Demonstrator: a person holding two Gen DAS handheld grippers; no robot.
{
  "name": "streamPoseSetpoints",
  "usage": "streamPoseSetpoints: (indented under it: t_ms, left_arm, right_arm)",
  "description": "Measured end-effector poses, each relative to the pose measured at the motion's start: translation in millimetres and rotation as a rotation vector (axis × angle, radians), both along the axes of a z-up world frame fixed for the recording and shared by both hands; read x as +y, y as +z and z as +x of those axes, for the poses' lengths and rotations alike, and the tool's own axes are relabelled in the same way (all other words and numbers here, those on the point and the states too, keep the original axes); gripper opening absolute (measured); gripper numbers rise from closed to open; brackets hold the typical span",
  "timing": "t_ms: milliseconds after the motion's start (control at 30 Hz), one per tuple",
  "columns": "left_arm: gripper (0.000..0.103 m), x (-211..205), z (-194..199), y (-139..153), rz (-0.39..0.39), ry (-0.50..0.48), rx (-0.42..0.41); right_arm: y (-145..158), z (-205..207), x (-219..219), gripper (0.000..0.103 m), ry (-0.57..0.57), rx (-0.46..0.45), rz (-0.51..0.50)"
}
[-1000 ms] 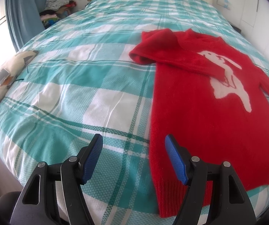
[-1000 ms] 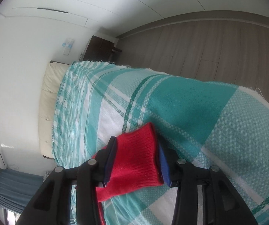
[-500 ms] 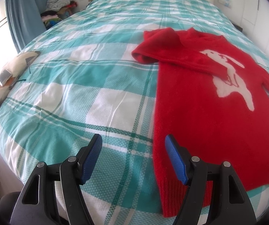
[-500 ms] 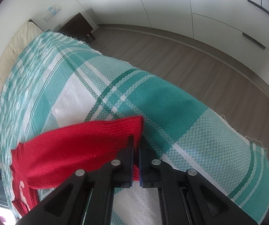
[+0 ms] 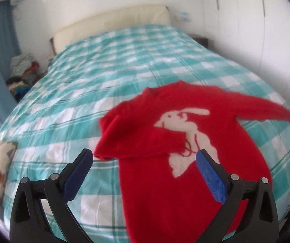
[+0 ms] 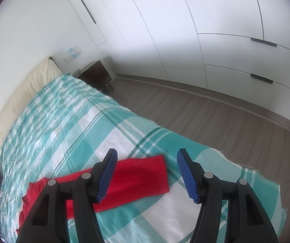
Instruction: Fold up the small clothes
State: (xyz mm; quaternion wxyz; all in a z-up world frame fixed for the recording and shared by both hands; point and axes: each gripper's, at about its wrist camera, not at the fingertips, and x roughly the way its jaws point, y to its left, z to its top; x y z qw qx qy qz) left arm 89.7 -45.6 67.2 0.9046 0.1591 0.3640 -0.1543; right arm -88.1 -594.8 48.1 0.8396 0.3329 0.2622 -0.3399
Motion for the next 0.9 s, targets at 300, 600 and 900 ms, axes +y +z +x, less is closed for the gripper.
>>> streamPoseSetpoints:
  t_ms: [300, 600, 900]
  left_arm:
    - [0.082, -64.2, 68.0, -106.3, 0.194, -0.229, 0.21]
    - [0.057, -74.8, 64.5, -126.9, 0.244, -0.326, 0.181]
    - [0.072, -65.8, 56.4, -115.0, 0.213, -0.4, 0.197]
  right_arm:
    - [-11.9, 30.0, 24.7, 0.061, 0.161, 0.02, 0.037]
    - [-17.7, 42.9, 36.2, 0.061, 0.218, 0.027, 0.059]
    - [-24.2, 47.2, 40.6, 0.061, 0.235, 0.037, 0.08]
